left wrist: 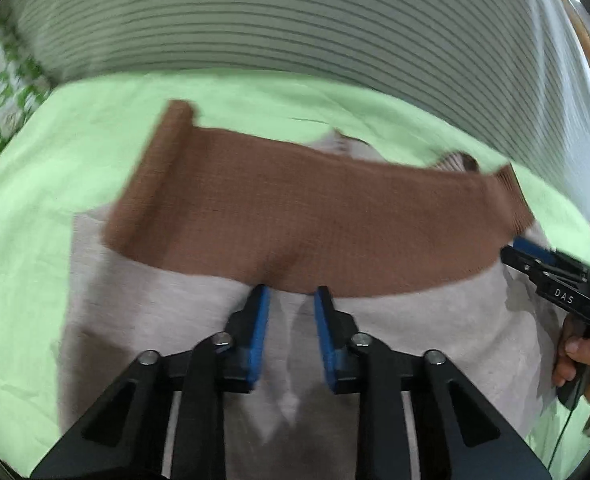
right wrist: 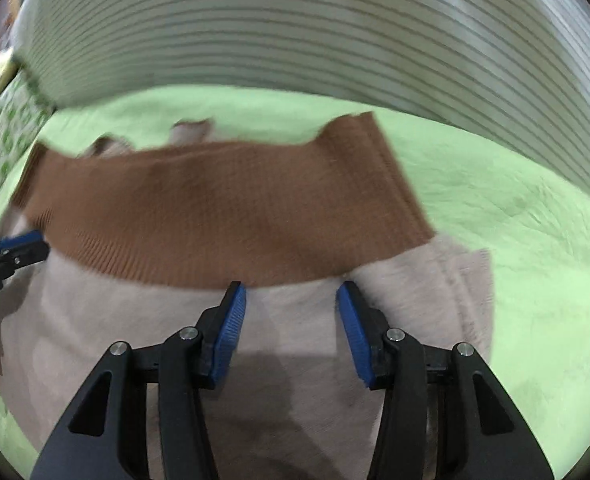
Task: Fold small clothes
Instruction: 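Fold the hem up over the sweater toward the collar and release both grippers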
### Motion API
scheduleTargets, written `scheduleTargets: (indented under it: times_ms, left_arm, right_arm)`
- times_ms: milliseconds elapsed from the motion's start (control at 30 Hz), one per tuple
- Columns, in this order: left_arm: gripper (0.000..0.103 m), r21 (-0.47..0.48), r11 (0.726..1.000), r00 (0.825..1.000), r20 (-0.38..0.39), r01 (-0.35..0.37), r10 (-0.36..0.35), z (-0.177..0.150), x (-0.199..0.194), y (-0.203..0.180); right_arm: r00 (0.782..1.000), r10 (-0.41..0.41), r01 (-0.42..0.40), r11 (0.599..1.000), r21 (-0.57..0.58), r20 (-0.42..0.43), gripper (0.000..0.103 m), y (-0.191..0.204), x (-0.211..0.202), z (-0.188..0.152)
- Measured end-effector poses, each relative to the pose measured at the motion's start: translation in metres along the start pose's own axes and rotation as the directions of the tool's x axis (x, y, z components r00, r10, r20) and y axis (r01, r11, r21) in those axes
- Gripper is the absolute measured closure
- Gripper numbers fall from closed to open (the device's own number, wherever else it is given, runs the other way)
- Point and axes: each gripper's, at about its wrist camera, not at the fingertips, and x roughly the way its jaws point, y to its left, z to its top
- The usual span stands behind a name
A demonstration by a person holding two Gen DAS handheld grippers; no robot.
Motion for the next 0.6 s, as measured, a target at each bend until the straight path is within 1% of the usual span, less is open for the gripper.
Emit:
scheduleTargets:
  times_ms: [67,167,200,233,333,367,400,467,500,567,600]
  left_arm:
    - [0.087,-0.024,1.000,1.000,0.007,0.018,-0.017,-0.004,-0.006,0.013]
    - [0.086,-0.031,0.999,1.000,0.013,0.012,-0.012,-0.012,-0.015,0.021]
    - [0.086,-0.039,0.999,1.000,0.012,0.009,-0.008,-0.013,-0.020,0.024]
    - [0.086,-0.047,0.999,1.000,0.012,0.005,-0.005,-0.016,-0.025,0.025]
    - [0.078,-0.082,0.996,1.000,0.013,-0.018,0.019,-0.029,-0.041,0.029]
    - [0.074,-0.095,0.995,1.000,0.015,-0.024,0.025,-0.036,-0.048,0.030]
    - [0.059,-0.115,0.993,0.999,0.018,-0.039,0.041,-0.043,-0.055,0.032]
    - [0.043,-0.145,0.985,0.995,0.021,-0.094,0.098,-0.053,-0.067,0.033]
    - [0.043,-0.164,0.981,0.994,0.026,-0.098,0.104,-0.060,-0.075,0.035]
    - [0.043,-0.201,0.977,0.996,0.031,-0.075,0.083,-0.073,-0.088,0.037]
    - [0.043,-0.208,0.975,0.996,0.025,-0.078,0.085,-0.077,-0.091,0.036]
  right_arm:
    - [1.000,0.018,-0.019,0.998,0.058,0.015,0.055,-0.012,-0.002,0.001]
    - [0.997,0.070,-0.077,0.984,0.159,0.045,0.055,-0.027,-0.011,-0.002]
    - [0.996,0.073,-0.082,0.979,0.185,0.052,0.054,-0.032,-0.015,-0.004]
    - [0.997,0.060,-0.070,0.977,0.202,0.055,0.053,-0.035,-0.020,-0.005]
    - [0.996,0.055,-0.069,0.970,0.233,0.065,0.053,-0.034,-0.037,-0.010]
    - [0.996,0.055,-0.069,0.968,0.240,0.067,0.053,-0.035,-0.043,-0.013]
    - [0.995,0.066,-0.081,0.966,0.246,0.070,0.053,-0.035,-0.048,-0.017]
    - [0.993,0.096,-0.110,0.964,0.242,0.070,0.053,-0.029,-0.059,-0.022]
    - [0.992,0.109,-0.123,0.965,0.231,0.071,0.053,-0.022,-0.064,-0.027]
    - [0.984,0.151,-0.167,0.964,0.208,0.089,0.053,-0.007,-0.076,-0.034]
    - [0.979,0.181,-0.195,0.962,0.193,0.091,0.053,0.003,-0.080,-0.036]
